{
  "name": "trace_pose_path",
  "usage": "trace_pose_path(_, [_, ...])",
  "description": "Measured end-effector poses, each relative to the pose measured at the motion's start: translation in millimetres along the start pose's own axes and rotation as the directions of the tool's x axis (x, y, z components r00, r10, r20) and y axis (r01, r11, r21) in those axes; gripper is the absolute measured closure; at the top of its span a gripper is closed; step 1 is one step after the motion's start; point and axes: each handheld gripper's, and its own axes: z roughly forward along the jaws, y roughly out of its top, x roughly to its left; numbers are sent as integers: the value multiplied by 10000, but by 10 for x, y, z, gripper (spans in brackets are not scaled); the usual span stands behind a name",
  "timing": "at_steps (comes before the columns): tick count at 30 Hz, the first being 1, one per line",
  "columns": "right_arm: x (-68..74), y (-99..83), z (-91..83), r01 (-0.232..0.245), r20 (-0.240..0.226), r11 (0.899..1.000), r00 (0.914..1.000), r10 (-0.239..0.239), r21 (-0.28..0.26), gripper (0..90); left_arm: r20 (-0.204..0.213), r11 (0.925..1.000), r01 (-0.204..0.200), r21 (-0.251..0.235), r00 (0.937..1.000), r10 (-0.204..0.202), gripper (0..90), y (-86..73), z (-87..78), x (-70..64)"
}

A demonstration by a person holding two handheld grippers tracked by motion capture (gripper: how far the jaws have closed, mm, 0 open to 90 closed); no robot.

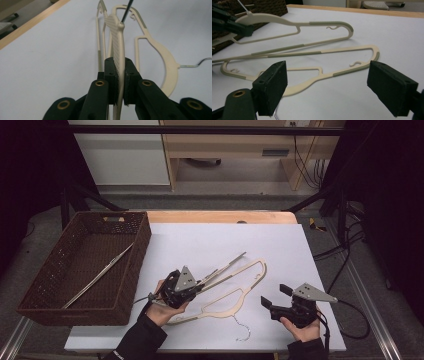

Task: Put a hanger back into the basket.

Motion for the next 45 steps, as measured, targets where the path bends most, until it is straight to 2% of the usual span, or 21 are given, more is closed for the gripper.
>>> trace_pose_path(4, [-12,-17,16,-66,46,9999,10000,66,113,154,-270,9997,221,-80,9994,-223,857,-28,-49,95])
trace_pose_path(12, [-16,-21,8,10,17,9999,10000,-10,105,127,-302,9956,811,-476,9961,-826,859,-43,-237,226])
trace_pose_path(14, [-12,-22,4,45,-62,10000,10000,-44,89,118,-283,9920,1049,-706,9938,-1071,860,-28,-336,260])
trace_pose_path(20, [-12,-19,-8,102,-77,9999,9999,-102,-22,100,-155,9803,1294,-1494,9910,-1332,860,52,-649,296])
trace_pose_path(26, [-15,-16,-18,78,-20,10000,10000,-79,-20,92,-118,9712,1175,-2071,9924,-1225,860,173,-940,274])
trace_pose_path(32, [-8,-7,-27,157,-70,9998,9999,-157,-93,84,-220,9591,1008,-2645,9936,-1105,860,334,-1261,338])
trace_pose_path(36, [-7,-5,-32,253,-122,9996,9996,-254,-129,80,-370,9611,763,-2656,9953,-893,859,461,-1446,406])
trace_pose_path(40, [-1,-5,-25,255,-98,9996,9996,-256,-95,76,-94,9592,731,-2733,9969,-787,859,569,-1607,520])
trace_pose_path(45, [1,-3,-26,275,-79,9996,9996,-275,-51,74,-608,9668,393,-2526,9966,-564,859,682,-1786,648])
